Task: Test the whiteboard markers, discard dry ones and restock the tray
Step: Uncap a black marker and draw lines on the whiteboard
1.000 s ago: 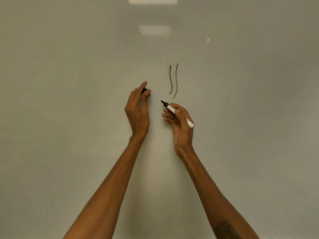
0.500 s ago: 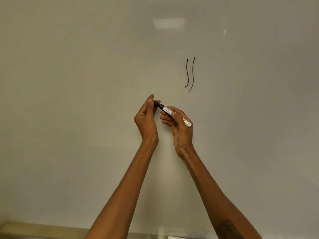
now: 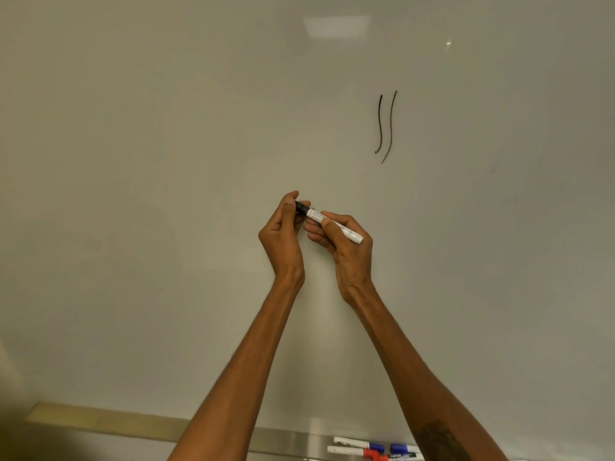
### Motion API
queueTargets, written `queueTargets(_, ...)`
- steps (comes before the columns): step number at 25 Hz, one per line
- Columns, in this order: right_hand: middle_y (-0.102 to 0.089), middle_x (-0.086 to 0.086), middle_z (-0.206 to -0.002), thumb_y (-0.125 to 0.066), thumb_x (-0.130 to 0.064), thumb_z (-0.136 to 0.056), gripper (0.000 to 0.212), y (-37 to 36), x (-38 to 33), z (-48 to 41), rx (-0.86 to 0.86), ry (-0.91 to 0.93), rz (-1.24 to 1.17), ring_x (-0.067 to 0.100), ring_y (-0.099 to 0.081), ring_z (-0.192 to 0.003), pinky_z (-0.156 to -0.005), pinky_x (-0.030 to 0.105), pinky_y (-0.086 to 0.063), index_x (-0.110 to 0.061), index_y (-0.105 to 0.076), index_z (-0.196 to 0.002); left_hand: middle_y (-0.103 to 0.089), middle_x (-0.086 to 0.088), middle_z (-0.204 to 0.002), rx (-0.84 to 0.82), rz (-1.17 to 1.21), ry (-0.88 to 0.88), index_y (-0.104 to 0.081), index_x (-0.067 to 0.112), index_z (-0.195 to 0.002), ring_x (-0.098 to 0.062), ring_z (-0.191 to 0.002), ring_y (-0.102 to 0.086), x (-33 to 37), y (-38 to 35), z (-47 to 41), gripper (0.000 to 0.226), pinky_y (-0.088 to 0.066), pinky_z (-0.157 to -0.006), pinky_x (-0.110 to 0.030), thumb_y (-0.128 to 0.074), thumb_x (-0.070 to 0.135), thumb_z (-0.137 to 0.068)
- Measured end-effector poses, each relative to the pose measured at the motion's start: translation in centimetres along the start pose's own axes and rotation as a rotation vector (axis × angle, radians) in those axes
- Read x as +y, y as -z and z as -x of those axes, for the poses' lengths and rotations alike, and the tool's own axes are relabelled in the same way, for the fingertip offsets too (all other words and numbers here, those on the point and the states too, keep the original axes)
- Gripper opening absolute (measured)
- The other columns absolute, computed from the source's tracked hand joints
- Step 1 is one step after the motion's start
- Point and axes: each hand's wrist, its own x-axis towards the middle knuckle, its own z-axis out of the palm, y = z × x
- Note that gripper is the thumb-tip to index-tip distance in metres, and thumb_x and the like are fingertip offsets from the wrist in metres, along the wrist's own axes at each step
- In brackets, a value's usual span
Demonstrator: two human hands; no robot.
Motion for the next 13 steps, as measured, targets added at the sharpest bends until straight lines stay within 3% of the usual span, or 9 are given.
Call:
queueTargets(4,-0.073,0.019,-0.104,-0.065,-0.006,-0.091,0.019,-0.5,1.0,0.6,-0.004,-0.02,-0.025,0.037,-0.073,-0.091,-0.08,0.035,-0.061,-0.001,-0.068,-0.109,-0.074,-0.008,-0.094,0.012,0.0,0.017,-0.072,0.01,-0.113,-0.023,-0.092,-0.071,-0.5,1.0,0.0,0.025,-0.058,-0.087,-0.037,-0.055,0.024,-0.101)
queueTargets(8,-0.072,0.02,-0.109,-0.062,-0.004,-0.092,0.025,-1.5,2.5,1.3,-0.01,-0.081,-0.116,0.037,-0.071,-0.097,-0.083,0.037,-0.06,0.003,-0.064,-0.116,-0.073,-0.011,-0.099,-0.016,0.014,0.019,-0.069,0.008,-0.119,-0.034,-0.098,-0.072,-0.8,2.5,-0.2,0.028,-0.057,-0.092,-0.043,-0.055,0.024,-0.101)
queueTargets(13,-0.072,0.015,-0.113,-0.062,-0.011,-0.094,0.024,-2.9,5.0,2.3,-0.07,-0.16,-0.041,0.031,-0.072,-0.095,-0.084,0.035,-0.059,-0.007,-0.066,-0.117,-0.072,-0.009,-0.098,-0.054,-0.053,-0.005,-0.068,0.007,-0.121,-0.023,-0.096,-0.071,-0.5,6.6,-1.5,0.028,-0.058,-0.087,-0.035,-0.052,0.022,-0.103)
